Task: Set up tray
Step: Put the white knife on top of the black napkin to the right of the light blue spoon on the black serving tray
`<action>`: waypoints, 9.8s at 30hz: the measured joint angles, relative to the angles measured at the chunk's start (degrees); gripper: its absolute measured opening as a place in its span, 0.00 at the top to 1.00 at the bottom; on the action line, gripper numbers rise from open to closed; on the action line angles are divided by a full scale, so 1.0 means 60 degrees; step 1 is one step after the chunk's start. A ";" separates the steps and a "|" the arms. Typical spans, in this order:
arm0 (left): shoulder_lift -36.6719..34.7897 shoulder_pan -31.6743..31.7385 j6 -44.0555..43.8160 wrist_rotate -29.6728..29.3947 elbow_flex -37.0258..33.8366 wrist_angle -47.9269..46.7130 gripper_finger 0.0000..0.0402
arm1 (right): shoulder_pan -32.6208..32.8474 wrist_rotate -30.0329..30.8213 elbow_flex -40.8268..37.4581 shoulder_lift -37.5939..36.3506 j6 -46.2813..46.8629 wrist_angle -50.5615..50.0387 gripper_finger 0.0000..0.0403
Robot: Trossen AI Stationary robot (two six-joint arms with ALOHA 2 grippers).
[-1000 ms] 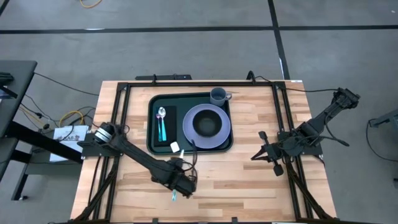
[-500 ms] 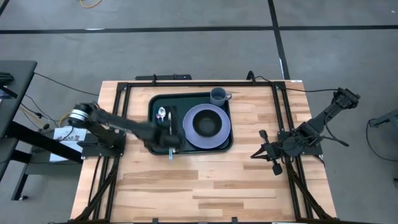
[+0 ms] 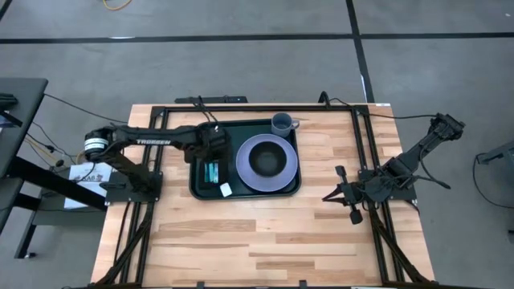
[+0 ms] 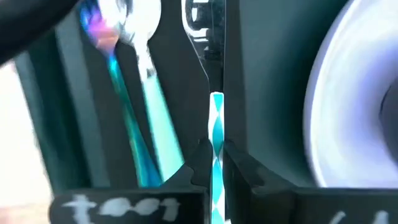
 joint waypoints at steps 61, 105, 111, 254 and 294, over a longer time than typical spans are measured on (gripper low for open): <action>0.2062 0.0279 0.6627 0.0713 0.1185 0.0960 0.67 | 0.0000 0.0494 -0.0004 0.0000 0.0232 -0.0252 0.99; 0.2634 -0.0399 0.6388 0.0080 0.1188 0.0392 0.96 | 0.0000 0.0499 -0.0004 0.0000 0.0665 -0.0441 0.99; 0.2634 -0.0402 0.6135 0.0072 0.1195 0.0397 0.99 | 0.0000 0.0499 -0.0004 0.0000 0.0665 -0.0459 0.99; 0.2634 -0.0512 0.4826 0.0812 0.0868 0.0843 0.82 | 0.0000 0.0499 -0.0004 0.0002 0.0661 -0.0535 0.99; 0.1992 -0.0515 0.5189 0.0588 0.0591 0.0195 0.82 | 0.0000 0.0492 -0.0004 0.0000 0.0663 -0.0756 0.99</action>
